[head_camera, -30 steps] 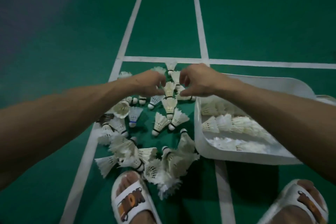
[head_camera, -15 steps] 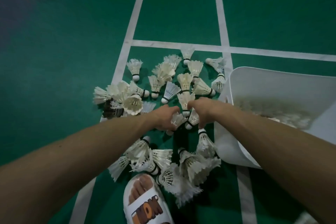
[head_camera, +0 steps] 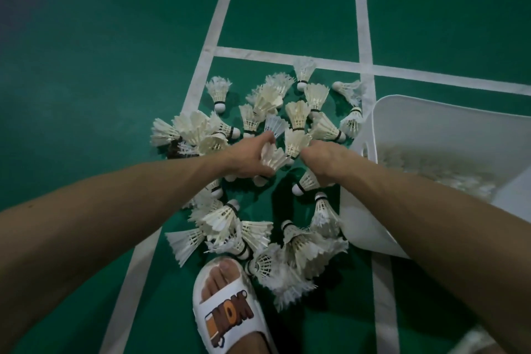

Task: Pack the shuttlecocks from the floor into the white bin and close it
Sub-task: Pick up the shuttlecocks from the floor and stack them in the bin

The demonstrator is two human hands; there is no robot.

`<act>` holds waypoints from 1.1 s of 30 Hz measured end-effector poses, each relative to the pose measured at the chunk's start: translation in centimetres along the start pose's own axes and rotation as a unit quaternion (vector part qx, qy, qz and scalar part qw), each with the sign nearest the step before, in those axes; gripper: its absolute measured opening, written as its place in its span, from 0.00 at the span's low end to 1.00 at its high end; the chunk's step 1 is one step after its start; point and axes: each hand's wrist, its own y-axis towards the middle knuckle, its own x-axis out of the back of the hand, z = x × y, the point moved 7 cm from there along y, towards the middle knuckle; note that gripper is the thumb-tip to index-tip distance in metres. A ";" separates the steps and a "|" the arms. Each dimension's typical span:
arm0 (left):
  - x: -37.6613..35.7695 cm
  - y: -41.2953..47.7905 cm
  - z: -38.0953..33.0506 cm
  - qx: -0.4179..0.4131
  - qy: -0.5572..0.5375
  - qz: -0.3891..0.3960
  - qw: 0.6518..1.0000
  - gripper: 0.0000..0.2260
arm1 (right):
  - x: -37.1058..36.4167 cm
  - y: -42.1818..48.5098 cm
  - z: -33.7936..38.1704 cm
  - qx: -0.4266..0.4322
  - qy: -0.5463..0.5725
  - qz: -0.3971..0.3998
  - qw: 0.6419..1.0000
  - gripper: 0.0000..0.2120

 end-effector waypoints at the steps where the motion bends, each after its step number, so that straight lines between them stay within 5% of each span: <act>1: 0.5 -0.3 -0.2 0.000 -0.026 -0.001 1.000 0.27 | 0.6 -0.4 -0.3 -0.003 0.000 -0.018 1.000 0.17; 7: 5.1 -1.1 -2.8 0.003 -0.167 -0.029 0.986 0.31 | 5.8 -4.0 -3.6 -0.034 0.104 -0.121 0.987 0.21; 17: 12.7 -1.2 -13.8 -0.068 -0.189 -0.140 0.969 0.29 | 12.9 -13.2 -11.5 -0.069 0.252 -0.271 0.926 0.26; 21: 11.5 -0.6 -21.0 -0.137 -0.156 -0.127 0.970 0.28 | 11.0 -17.5 -17.3 -0.102 0.252 -0.237 0.933 0.30; 28: -3.2 2.6 -32.9 -0.205 0.049 0.148 0.966 0.27 | -1.7 -21.6 -24.7 -0.170 0.168 -0.005 0.971 0.29; 33: -14.1 3.8 -32.6 -0.212 0.293 0.325 0.874 0.28 | -8.8 -22.2 -26.1 -0.163 0.119 0.082 0.976 0.29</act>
